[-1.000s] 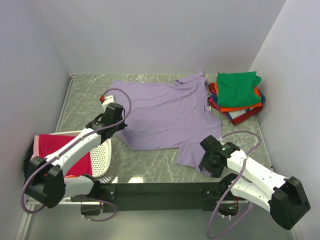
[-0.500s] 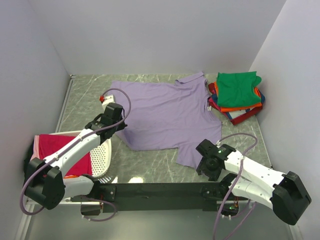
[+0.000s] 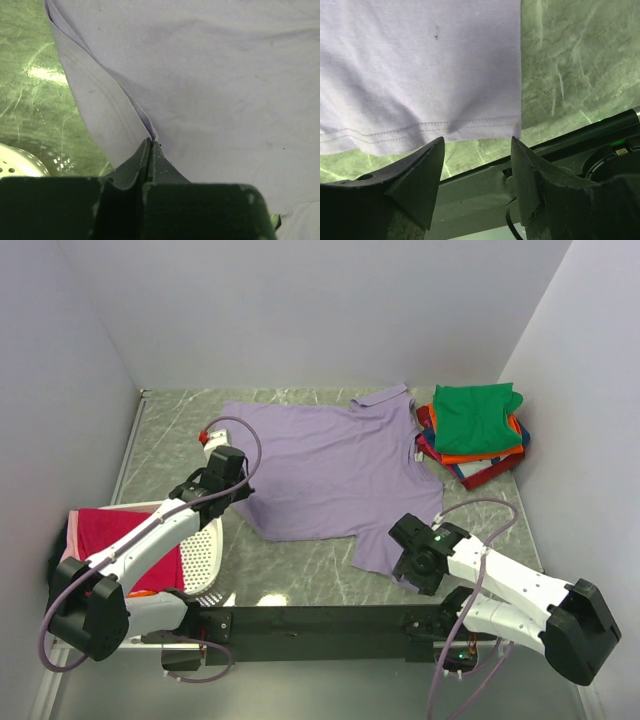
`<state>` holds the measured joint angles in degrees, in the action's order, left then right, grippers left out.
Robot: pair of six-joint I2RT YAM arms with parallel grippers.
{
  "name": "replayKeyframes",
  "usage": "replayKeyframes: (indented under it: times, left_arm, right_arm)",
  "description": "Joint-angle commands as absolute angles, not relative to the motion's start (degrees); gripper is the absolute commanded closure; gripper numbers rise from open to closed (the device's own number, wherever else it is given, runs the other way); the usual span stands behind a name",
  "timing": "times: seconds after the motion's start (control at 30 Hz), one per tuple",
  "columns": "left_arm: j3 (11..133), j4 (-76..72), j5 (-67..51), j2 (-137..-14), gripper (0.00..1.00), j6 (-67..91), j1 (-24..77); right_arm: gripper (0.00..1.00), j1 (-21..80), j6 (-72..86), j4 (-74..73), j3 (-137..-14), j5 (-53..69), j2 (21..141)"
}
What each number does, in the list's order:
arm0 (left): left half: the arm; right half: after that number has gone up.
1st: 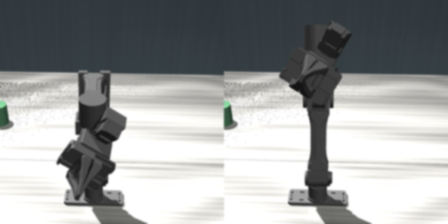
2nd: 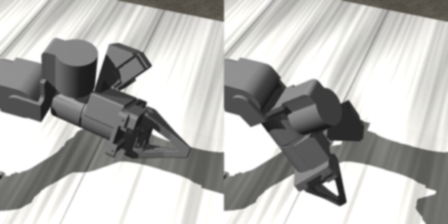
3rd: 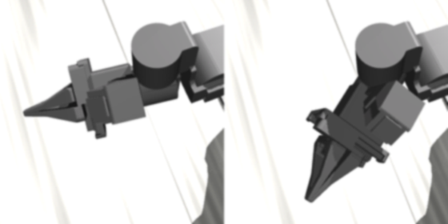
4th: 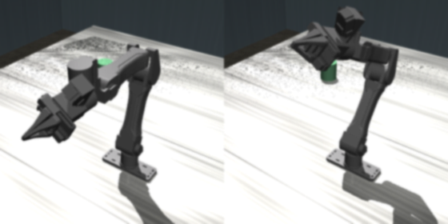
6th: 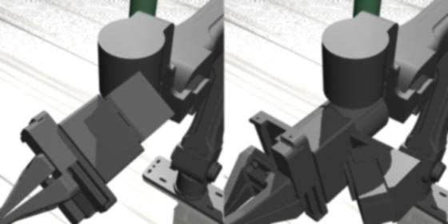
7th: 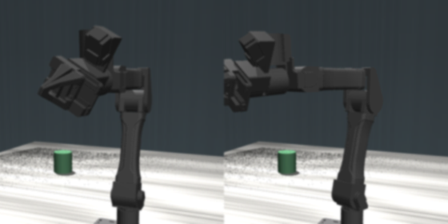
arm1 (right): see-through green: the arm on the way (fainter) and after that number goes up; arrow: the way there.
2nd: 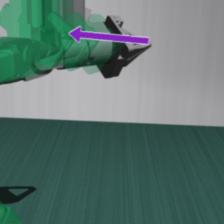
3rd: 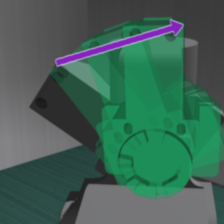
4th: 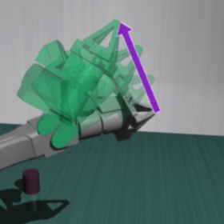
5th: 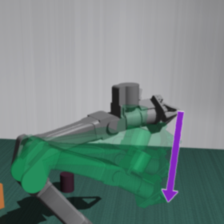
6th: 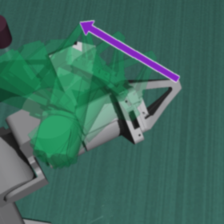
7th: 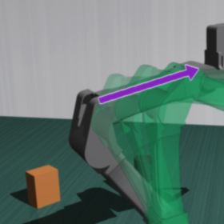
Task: Fold and stack the t-shirts
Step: Fold the tshirt
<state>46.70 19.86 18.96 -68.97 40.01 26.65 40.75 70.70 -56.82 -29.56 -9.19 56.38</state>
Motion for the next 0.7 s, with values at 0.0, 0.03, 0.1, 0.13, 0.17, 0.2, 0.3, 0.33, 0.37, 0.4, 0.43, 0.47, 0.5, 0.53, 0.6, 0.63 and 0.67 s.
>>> replayKeyframes:
  times: [0.0, 0.03, 0.1, 0.13, 0.17, 0.2, 0.3, 0.33, 0.37, 0.4, 0.43, 0.47, 0.5, 0.53, 0.6, 0.63, 0.67]
  left_arm:
    - [46.1, 18.0, 18.2, -66.7, 0.99, 39.4, 26.6]
    - [46.1, 17.9, 18.2, -66.6, 0.99, 39.4, 26.6]
    - [46.1, 18.0, 18.2, -66.5, 0.99, 39.4, 26.6]
    - [46.1, 18.1, 18.2, -66.5, 1.0, 39.4, 26.6]
    - [46.0, 18.1, 18.3, -66.5, 1.0, 39.4, 26.6]
    - [46.0, 18.1, 18.3, -66.4, 0.99, 39.4, 26.6]
    - [46.0, 18.4, 18.3, -66.4, 0.99, 39.5, 26.6]
    - [46.0, 18.5, 18.3, -66.4, 1.0, 39.5, 26.6]
    - [46.1, 18.5, 18.4, -66.3, 0.99, 39.5, 26.6]
    - [46.0, 18.5, 18.4, -66.3, 0.99, 39.6, 26.6]
    - [46.1, 18.5, 18.4, -66.4, 0.99, 39.6, 26.6]
    - [46.1, 18.5, 18.4, -66.4, 1.0, 39.5, 26.6]
    - [46.1, 18.6, 18.4, -66.4, 0.99, 39.5, 26.6]
    - [46.2, 18.6, 18.4, -66.4, 1.0, 39.5, 26.6]
    - [46.3, 18.7, 18.4, -66.4, 0.99, 39.5, 26.6]
    - [46.3, 18.6, 18.4, -66.6, 0.99, 39.5, 26.6]
    - [46.4, 18.6, 18.3, -66.5, 0.99, 39.5, 26.6]
  right_arm:
    - [0.37, 41.2, 72.2, -57.6, -30.2, -11.6, 57.5]
    - [0.37, 41.3, 72.2, -57.4, -30.1, -11.4, 58.0]
    - [0.37, 41.3, 72.2, -57.0, -29.9, -11.0, 58.4]
    - [0.37, 41.2, 72.2, -57.0, -29.4, -10.4, 58.6]
    - [0.37, 41.2, 72.2, -56.7, -29.3, -10.0, 58.7]
    - [0.37, 41.3, 72.5, -56.2, -28.7, -9.9, 58.5]
    - [0.37, 41.3, 73.3, -54.8, -27.3, -9.3, 59.0]
    - [0.37, 41.2, 73.3, -54.5, -27.0, -9.0, 59.3]
    - [0.38, 41.3, 73.3, -53.8, -26.7, -8.9, 59.5]
    - [0.38, 41.2, 73.6, -53.5, -26.3, -8.6, 59.8]
    - [0.38, 41.3, 73.7, -53.2, -26.0, -8.6, 60.2]
    - [0.4, 41.2, 73.8, -52.9, -25.8, -8.6, 60.3]
    - [0.41, 41.2, 74.2, -52.3, -25.2, -8.4, 60.4]
    - [0.43, 41.2, 74.4, -51.9, -25.0, -8.4, 60.4]
    - [0.51, 41.3, 74.7, -51.4, -24.3, -7.7, 59.9]
    - [0.54, 41.3, 74.7, -51.3, -24.3, -7.7, 59.8]
    - [0.6, 41.3, 74.7, -51.5, -24.2, -7.7, 59.6]
